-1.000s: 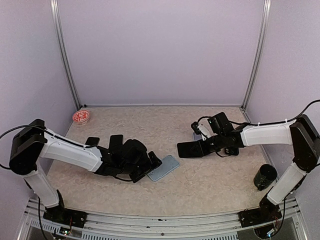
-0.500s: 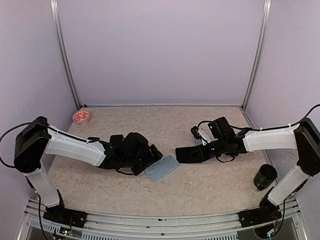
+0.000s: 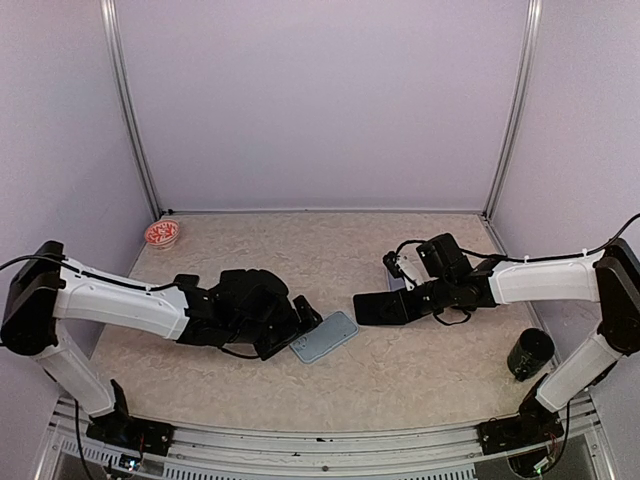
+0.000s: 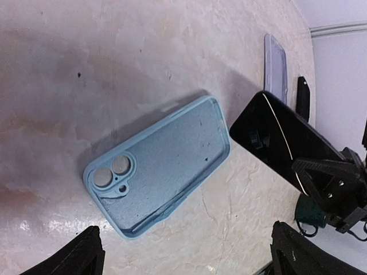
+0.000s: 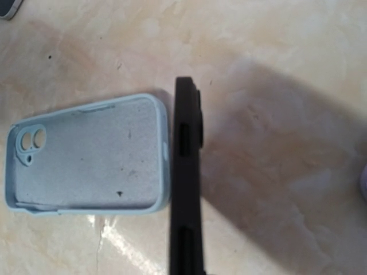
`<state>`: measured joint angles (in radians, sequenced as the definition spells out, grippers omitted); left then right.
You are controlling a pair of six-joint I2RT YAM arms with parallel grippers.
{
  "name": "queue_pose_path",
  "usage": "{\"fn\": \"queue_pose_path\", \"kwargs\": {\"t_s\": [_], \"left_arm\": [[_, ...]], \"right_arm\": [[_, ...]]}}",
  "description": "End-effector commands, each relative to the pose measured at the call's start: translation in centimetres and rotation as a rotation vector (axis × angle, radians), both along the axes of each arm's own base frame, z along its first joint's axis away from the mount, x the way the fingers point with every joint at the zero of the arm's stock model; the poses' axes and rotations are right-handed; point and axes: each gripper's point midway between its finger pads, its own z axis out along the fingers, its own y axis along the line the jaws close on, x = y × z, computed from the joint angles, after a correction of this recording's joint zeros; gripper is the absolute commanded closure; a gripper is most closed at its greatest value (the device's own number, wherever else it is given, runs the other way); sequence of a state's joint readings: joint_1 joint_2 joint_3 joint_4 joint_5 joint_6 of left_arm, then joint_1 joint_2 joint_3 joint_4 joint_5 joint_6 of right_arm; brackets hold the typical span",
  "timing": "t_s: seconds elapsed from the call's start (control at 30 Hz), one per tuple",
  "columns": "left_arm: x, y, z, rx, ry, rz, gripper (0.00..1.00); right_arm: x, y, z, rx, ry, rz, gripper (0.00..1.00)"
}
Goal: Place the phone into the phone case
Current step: Adjust the phone case at the center of the board.
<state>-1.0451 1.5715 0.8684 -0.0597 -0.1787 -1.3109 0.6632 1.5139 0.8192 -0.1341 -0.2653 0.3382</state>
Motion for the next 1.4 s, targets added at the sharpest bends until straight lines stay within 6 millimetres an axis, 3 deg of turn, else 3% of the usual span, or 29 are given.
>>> {"fn": "queue_pose_path", "kwargs": {"t_s": [0.0,0.43,1.0,1.37], "left_arm": [[-1.2,-0.3,-3.1,0.029,0.068,-0.025,0.01],[-0.4,-1.0,-5.4,0.057,0.096,-0.030,0.01],[2.2,0.0,-5.8,0.052,0.065,0.009,0.01],[4.8,-1.6,-5.5,0.075,0.015,-0.043,0.01]], "right_arm": [[0.2,0.6,1.6,0.029,-0.039,0.013,1.00],[-0.6,1.1,1.7,0.044,-0.036,0.037,1.00],[-2.6,2.4,2.2,0.064,-0.025,0.080,1.00],[-5.6,0.5,3.4,0.089,-0.012,0.083,1.00]]}}
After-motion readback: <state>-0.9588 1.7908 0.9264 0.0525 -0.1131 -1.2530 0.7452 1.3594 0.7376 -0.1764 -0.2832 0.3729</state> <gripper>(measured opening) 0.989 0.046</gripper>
